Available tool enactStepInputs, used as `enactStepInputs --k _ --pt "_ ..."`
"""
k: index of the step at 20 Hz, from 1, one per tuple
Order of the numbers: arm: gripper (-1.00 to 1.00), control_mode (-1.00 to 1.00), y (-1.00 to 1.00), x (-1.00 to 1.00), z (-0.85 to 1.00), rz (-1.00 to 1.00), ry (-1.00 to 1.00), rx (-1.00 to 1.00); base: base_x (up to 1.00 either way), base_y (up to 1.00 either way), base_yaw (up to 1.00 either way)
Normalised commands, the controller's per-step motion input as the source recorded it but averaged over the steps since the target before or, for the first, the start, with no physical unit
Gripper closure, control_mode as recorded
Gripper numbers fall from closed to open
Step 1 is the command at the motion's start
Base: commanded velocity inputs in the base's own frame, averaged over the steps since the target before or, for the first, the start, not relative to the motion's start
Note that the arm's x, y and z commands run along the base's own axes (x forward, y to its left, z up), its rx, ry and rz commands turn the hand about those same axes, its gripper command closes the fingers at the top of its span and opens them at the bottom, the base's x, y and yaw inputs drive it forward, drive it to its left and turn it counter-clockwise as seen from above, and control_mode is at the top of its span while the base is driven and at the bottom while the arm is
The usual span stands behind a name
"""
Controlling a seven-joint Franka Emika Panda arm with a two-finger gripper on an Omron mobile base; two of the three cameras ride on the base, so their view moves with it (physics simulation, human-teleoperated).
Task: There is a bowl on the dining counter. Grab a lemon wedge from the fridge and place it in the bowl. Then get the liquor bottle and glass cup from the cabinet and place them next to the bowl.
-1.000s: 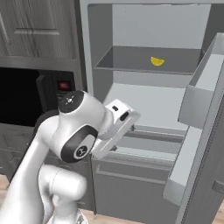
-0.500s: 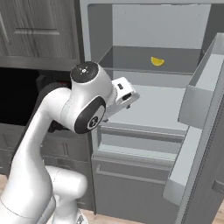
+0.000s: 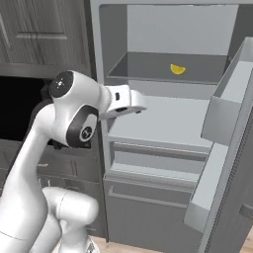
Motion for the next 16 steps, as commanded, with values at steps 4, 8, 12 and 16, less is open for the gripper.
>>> enactStepInputs --k 4,8,12,16 --pt "-1.00 -1.00 -0.35 0.01 0.31 -0.32 -0.10 0.22 0.00 0.00 0.00" --pt "-1.00 -1.00 -0.21 0.00 0.00 -0.02 0.01 0.09 0.00 0.00 0.00" --pt "-1.00 -1.00 -0.29 0.06 0.01 0.00 0.00 0.00 0.00 0.00 0.00" --pt "-1.00 -1.00 -0.60 0.40 0.08 0.01 0.00 0.00 0.00 0.00 0.00"
